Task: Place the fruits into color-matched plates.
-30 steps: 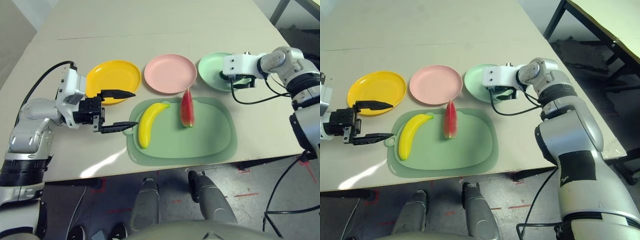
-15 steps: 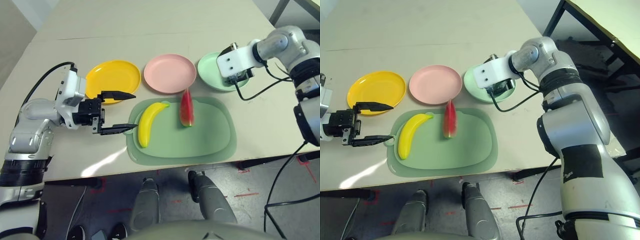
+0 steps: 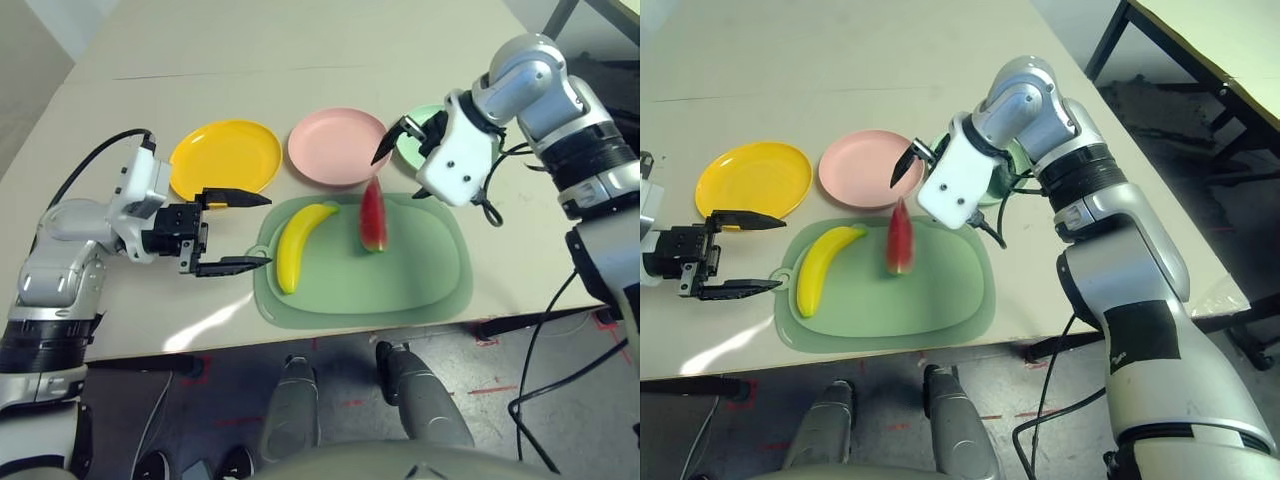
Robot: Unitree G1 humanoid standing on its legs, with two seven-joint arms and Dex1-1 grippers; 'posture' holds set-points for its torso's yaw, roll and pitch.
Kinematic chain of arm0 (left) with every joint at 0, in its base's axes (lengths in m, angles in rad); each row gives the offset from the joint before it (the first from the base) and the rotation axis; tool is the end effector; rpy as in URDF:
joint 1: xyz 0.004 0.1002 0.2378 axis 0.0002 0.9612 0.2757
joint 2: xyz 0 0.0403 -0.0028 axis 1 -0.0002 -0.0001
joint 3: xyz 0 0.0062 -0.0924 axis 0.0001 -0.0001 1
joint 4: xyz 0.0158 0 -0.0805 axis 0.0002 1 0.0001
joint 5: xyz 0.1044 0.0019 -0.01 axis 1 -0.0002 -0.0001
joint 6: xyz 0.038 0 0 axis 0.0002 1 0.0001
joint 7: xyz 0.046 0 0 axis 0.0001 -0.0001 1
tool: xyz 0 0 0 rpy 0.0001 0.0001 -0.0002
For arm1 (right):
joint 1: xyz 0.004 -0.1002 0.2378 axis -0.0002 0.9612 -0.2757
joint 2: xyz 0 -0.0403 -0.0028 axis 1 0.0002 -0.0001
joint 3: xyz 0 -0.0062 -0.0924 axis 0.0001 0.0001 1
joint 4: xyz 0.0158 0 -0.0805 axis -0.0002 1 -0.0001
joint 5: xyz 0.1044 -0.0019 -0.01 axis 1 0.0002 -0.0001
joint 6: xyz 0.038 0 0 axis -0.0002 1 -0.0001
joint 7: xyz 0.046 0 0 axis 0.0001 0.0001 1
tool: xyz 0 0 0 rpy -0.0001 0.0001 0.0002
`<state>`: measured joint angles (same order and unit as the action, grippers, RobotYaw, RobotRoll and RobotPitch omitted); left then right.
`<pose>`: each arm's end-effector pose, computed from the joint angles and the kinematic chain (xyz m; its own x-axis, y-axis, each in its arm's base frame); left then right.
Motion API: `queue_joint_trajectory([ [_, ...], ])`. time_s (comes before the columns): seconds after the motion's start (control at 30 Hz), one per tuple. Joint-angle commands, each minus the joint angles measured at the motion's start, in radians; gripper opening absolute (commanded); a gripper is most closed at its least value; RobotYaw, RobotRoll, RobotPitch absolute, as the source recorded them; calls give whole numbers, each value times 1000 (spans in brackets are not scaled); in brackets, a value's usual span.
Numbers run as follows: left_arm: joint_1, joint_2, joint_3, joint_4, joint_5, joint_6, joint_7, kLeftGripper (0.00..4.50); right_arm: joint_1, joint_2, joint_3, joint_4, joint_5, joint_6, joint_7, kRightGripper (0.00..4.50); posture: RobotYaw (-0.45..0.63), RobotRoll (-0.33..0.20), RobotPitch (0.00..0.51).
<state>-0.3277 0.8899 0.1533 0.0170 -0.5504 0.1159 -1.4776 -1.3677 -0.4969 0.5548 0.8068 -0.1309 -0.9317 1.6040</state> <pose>0.2427 0.2915 0.2132 0.2364 -0.9392 -0.2489 0.9321 0.1468 0.3312 0.3246 -0.1044 0.3064 0.1266 0.5214 -0.8439 -0.1766 -0.8253 -0.5364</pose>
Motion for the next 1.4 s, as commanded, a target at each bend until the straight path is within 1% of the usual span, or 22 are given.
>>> queue_joint_trajectory([
  [0.03, 12, 17, -1, -13, 9, 3, -8, 4500, 10, 28, 46, 0, -6, -27, 10, 4461, -7, 0, 228],
  [0.17, 21, 20, 1, -20, 8, 3, -5, 4500, 31, 54, 65, 22, -20, -43, 10, 4461, 2, 0, 234],
  [0.43, 41, 23, 8, -35, 5, 5, 6, 4500, 13, 116, 88, 160, -141, -98, -77, 4461, 16, 0, 243],
  [0.67, 53, 24, 13, -45, 0, 5, 15, 4500, 12, 131, 112, 228, -226, -135, -130, 4461, 24, 0, 247],
  [0.97, 64, 20, 12, -46, 3, -4, 20, 4500, 22, 138, 115, 251, -251, -130, -137, 4461, 24, 0, 252],
  [1.03, 64, 19, 11, -45, 5, -7, 20, 4500, 31, 136, 112, 241, -237, -121, -122, 3995, 21, 0, 251],
  [1.1, 64, 19, 10, -44, 6, -9, 20, 4500, 38, 134, 108, 231, -223, -111, -107, 3371, 20, 0, 250],
  [1.2, 58, 19, 7, -37, 8, -12, 18, 4500, 46, 131, 102, 214, -207, -95, -87, 2218, 17, 0, 249],
  [1.23, 54, 19, 6, -33, 9, -14, 17, 4500, 49, 129, 100, 208, -200, -86, -80, 2149, 11, 0, 248],
  [1.4, 45, 18, -1, -23, 13, -19, 11, 4500, 59, 120, 89, 185, -168, -47, -46, 2149, 6, 0, 247],
])
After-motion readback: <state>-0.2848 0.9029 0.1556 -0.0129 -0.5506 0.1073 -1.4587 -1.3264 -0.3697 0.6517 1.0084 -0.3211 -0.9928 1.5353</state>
